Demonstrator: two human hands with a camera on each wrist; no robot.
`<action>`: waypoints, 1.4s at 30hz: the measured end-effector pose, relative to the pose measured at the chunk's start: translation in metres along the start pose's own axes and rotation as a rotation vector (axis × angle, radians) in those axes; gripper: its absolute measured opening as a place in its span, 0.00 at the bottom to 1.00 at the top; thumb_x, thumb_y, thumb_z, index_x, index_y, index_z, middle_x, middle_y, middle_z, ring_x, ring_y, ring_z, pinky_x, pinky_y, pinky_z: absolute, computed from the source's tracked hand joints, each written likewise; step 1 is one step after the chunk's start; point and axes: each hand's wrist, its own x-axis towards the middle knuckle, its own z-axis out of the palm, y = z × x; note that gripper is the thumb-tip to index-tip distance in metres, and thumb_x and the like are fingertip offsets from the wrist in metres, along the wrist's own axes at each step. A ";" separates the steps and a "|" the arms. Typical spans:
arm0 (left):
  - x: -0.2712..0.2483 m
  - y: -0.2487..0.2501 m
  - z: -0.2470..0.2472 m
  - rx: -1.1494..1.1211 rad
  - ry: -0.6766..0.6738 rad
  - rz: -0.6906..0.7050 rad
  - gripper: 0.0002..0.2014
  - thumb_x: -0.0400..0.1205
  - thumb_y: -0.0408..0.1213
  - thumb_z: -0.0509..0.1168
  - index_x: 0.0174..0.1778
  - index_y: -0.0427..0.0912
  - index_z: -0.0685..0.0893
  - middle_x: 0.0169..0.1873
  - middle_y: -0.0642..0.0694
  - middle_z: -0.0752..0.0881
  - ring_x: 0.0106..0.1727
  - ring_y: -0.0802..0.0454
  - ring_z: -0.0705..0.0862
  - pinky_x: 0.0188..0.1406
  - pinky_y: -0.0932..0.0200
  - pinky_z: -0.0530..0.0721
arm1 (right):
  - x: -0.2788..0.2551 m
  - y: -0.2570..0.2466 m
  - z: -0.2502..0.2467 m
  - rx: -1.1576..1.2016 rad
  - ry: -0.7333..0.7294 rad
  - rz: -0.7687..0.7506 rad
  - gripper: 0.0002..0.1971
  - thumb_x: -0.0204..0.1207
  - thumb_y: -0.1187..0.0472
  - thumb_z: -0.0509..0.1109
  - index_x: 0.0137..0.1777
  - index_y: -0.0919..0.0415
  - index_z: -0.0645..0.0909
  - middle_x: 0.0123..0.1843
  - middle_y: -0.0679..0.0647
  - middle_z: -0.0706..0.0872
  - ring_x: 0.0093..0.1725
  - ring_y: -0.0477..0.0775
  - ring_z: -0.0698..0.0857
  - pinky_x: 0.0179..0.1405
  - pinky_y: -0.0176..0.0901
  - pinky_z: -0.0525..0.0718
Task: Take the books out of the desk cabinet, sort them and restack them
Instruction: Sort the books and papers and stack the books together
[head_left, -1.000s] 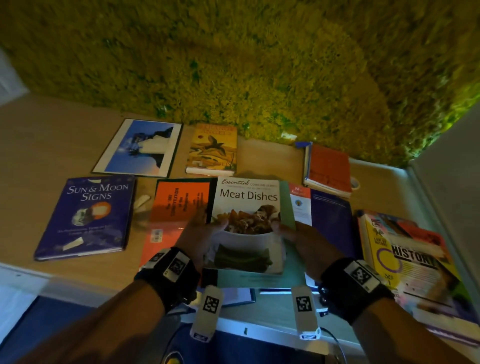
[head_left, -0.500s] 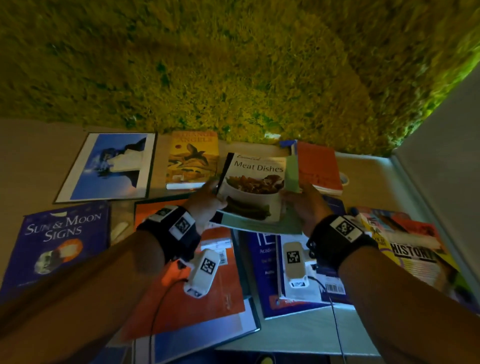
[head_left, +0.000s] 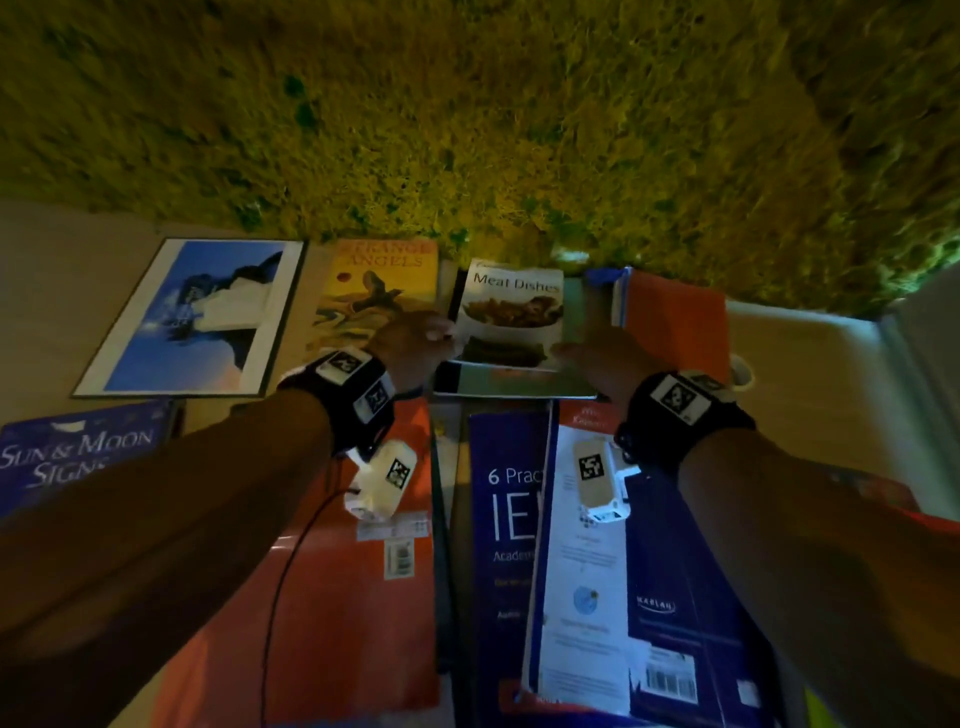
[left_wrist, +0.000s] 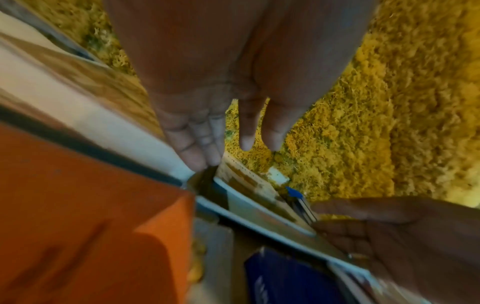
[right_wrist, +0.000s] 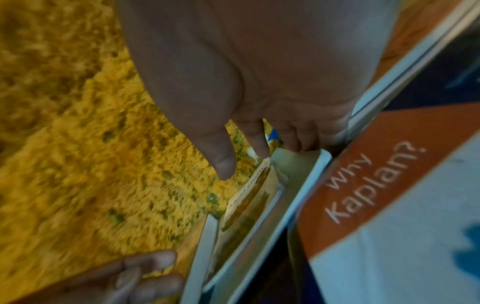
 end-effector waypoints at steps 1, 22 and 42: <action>-0.007 -0.008 0.001 -0.098 -0.022 -0.040 0.13 0.90 0.33 0.54 0.62 0.32 0.82 0.54 0.34 0.84 0.50 0.63 0.88 0.49 0.66 0.83 | -0.006 0.000 0.003 -0.063 0.008 -0.043 0.29 0.78 0.47 0.76 0.75 0.61 0.78 0.73 0.59 0.82 0.71 0.64 0.82 0.65 0.53 0.81; -0.156 -0.160 -0.042 0.984 -0.175 0.162 0.48 0.69 0.83 0.47 0.85 0.67 0.49 0.88 0.47 0.47 0.88 0.41 0.46 0.83 0.30 0.51 | -0.189 -0.003 0.148 -0.325 -0.250 -0.218 0.29 0.84 0.49 0.71 0.82 0.57 0.70 0.78 0.57 0.80 0.75 0.58 0.81 0.67 0.48 0.80; -0.170 -0.072 -0.102 0.424 0.347 0.765 0.17 0.85 0.40 0.59 0.67 0.48 0.86 0.59 0.40 0.88 0.57 0.38 0.87 0.55 0.48 0.85 | -0.195 -0.036 0.097 0.606 -0.116 0.082 0.27 0.87 0.34 0.54 0.56 0.56 0.83 0.44 0.55 0.84 0.43 0.55 0.84 0.43 0.49 0.83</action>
